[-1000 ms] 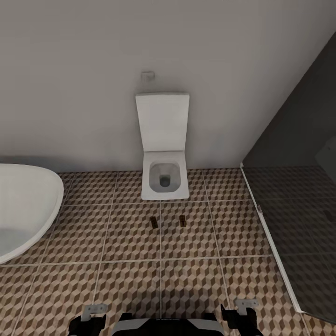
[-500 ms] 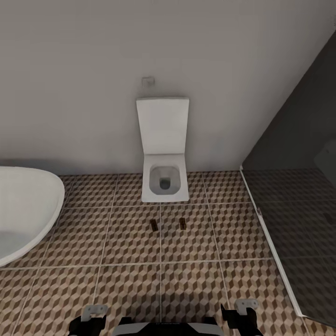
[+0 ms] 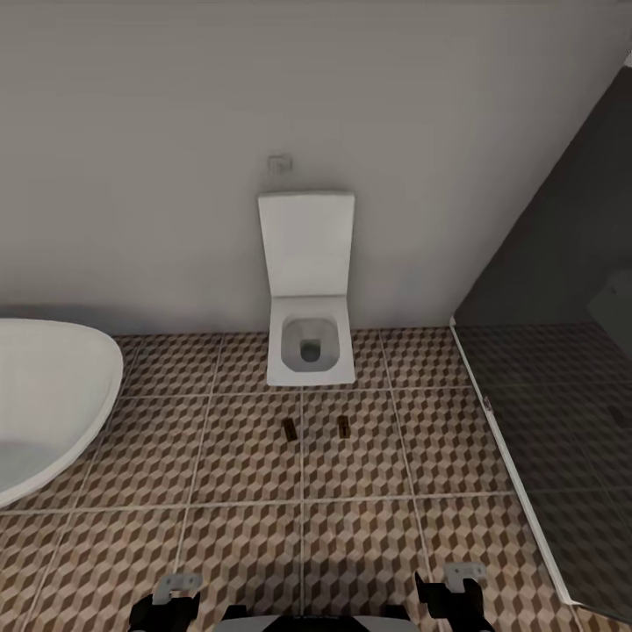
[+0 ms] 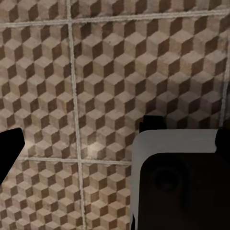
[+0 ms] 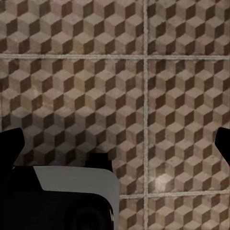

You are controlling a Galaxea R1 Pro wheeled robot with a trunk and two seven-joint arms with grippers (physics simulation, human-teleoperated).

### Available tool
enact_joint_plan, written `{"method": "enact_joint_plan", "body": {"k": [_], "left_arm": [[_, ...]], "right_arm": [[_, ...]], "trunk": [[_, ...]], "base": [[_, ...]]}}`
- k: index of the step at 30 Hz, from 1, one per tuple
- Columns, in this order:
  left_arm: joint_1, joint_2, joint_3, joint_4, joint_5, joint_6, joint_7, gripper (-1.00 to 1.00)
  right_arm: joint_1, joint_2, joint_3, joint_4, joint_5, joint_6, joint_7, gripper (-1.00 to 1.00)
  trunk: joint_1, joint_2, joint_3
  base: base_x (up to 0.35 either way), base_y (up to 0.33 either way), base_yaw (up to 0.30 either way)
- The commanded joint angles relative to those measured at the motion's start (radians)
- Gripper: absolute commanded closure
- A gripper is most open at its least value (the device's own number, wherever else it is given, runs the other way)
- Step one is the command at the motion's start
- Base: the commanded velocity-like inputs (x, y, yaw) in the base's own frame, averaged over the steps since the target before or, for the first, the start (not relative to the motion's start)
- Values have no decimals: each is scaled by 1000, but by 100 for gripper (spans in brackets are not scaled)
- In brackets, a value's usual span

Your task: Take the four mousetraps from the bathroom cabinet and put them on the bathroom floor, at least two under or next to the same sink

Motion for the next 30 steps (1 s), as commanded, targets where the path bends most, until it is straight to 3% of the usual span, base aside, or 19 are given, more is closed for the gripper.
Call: {"method": "enact_joint_plan", "body": {"k": [1,30], "left_arm": [[-1,-1,-8,4,5,-6,2,-100],[-2,-1,-8,4,5,-6,2,-100]], "right_arm": [[-1,0,9,1,-6,-3,-3,-100],[0,0,9,1,-6,-1,-5,-100]], "trunk": [[1,-1,0],[1,-1,47]], "base": [[0,0,0],[0,0,0]]}}
